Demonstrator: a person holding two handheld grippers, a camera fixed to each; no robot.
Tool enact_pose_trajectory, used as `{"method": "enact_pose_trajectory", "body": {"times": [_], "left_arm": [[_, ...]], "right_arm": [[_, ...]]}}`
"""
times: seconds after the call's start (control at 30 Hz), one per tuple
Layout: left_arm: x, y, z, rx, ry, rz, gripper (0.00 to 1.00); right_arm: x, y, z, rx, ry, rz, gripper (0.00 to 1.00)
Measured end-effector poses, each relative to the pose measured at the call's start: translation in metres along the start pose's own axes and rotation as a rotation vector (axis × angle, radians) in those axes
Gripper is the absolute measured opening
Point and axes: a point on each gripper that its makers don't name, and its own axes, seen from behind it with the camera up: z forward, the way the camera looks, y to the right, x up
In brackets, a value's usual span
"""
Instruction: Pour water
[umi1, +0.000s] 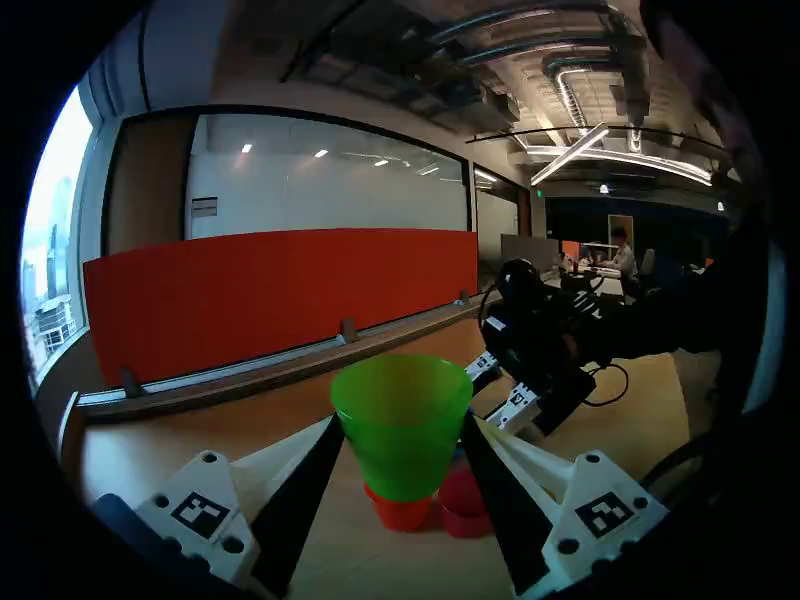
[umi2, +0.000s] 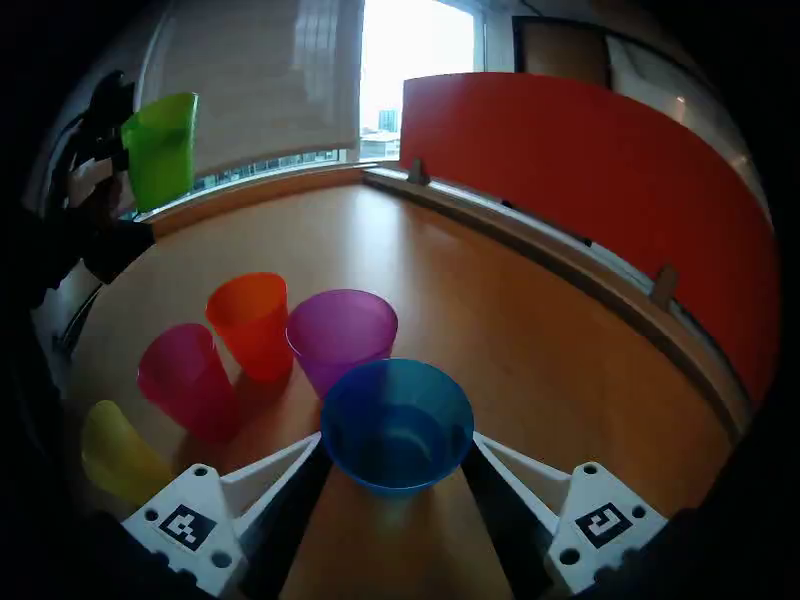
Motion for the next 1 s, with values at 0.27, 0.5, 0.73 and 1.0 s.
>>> {"method": "enact_pose_trajectory", "body": {"times": [0.27, 0.5, 0.73, 1.0], "left_arm": [[-0.001, -0.001, 0.0, 0.0, 0.0, -0.001, 0.83], [0.0, 0.0, 0.001, 0.001, -0.001, -0.002, 0.83], [0.004, 0.004, -0.002, -0.002, 0.001, 0.0, 0.83], [0.007, 0.009, -0.004, -0.007, 0.003, -0.001, 0.83]], "right_arm": [[0.0, 0.0, -0.001, -0.002, 0.02, 0.01, 0.87], [0.012, -0.001, -0.006, -0.001, 0.062, 0.014, 0.87], [0.027, -0.001, -0.02, -0.008, 0.098, 0.022, 0.87], [0.05, 0.0, -0.047, -0.033, 0.15, 0.015, 0.87]]}}
